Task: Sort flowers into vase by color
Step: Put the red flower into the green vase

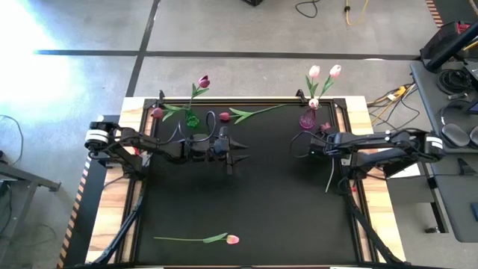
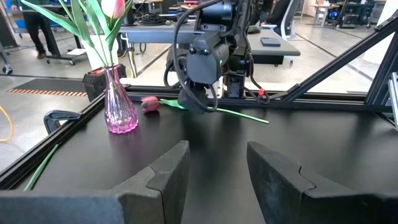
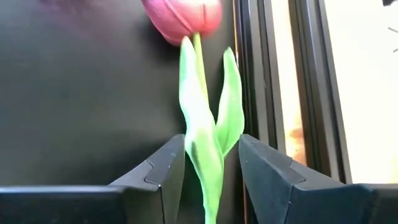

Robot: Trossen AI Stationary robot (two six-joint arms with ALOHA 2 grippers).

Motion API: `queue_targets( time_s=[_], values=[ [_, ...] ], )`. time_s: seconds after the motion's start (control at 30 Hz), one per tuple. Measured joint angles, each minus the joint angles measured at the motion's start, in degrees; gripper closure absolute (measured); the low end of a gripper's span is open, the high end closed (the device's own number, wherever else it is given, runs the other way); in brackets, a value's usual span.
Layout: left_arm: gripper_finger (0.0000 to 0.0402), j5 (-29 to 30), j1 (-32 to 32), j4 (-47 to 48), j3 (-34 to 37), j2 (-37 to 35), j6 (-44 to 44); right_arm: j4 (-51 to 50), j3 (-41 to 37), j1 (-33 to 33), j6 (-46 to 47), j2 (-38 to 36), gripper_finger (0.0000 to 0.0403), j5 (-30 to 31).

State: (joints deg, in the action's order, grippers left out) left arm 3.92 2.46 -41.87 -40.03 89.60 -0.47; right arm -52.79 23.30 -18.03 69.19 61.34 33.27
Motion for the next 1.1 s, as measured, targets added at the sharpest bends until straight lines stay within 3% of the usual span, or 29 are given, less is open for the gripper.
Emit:
queue_targets(
  time_s=[0.37,0.6,0.67,0.9,1.1],
  values=[
    [0.0254,-0.02,0.02,0.03,0.00,0.00,0.00,7.09,-4.62,-2.62,-0.72,0.86,0.0301,-1.88],
    [0.0254,-0.02,0.01,0.03,0.00,0.00,-0.02,6.18,-1.50,-2.64,-6.00,-0.15,0.0381,-2.38],
    [0.0255,-0.02,0.00,0.03,0.00,0.00,-0.02,6.41,0.43,-2.64,-7.71,-0.49,0.0387,-1.84],
    [0.0267,-0.04,0.01,0.05,0.00,0.00,-0.02,-1.97,7.38,-1.87,-9.63,-2.51,0.0389,2.30],
    [0.0282,-0.04,0.02,0.05,0.00,0.00,-0.02,-13.00,11.38,3.15,-2.16,-6.96,0.0390,8.18]
  ],
)
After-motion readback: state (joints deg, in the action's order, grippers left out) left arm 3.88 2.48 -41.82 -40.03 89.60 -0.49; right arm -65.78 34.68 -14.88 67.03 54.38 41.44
